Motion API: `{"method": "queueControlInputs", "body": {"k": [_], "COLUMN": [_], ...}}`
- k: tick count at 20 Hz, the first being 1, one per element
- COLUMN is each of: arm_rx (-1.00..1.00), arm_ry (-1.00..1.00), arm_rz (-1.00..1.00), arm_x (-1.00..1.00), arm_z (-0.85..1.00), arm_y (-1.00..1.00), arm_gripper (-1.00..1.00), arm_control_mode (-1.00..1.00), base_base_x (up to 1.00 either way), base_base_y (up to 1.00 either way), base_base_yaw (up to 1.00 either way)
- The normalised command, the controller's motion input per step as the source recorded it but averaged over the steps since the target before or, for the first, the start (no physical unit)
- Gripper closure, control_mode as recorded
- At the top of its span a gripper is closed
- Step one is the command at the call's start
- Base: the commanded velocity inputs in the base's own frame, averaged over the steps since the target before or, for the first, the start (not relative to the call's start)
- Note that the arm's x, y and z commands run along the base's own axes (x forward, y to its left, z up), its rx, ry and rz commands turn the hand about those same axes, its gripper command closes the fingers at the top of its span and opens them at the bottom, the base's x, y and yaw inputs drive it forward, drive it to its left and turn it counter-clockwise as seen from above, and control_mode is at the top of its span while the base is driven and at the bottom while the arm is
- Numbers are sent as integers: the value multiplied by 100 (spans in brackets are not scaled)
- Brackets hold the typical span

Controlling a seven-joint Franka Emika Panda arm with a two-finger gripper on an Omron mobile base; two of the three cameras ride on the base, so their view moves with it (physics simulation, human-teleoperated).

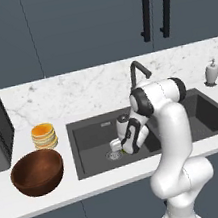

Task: Pick the lime from the sink and place it in the bowl. Then pick the bowl and place it in the microwave. Then close the microwave door and press the start button.

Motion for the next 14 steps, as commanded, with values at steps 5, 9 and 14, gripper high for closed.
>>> {"method": "queueControlInputs", "body": {"k": [5, 9, 14], "arm_rx": [0, 0, 0], "arm_ry": [0, 0, 2], "arm_rz": [0, 0, 0], "arm_x": [25, 23, 5], "arm_z": [-15, -14, -27], "arm_y": [-3, 0, 0], "arm_gripper": [-100, -100, -100], "arm_control_mode": [-100, -100, -100], "base_base_x": [0, 0, 0], "base_base_y": [0, 0, 0], "base_base_yaw": [0, 0, 0]}}
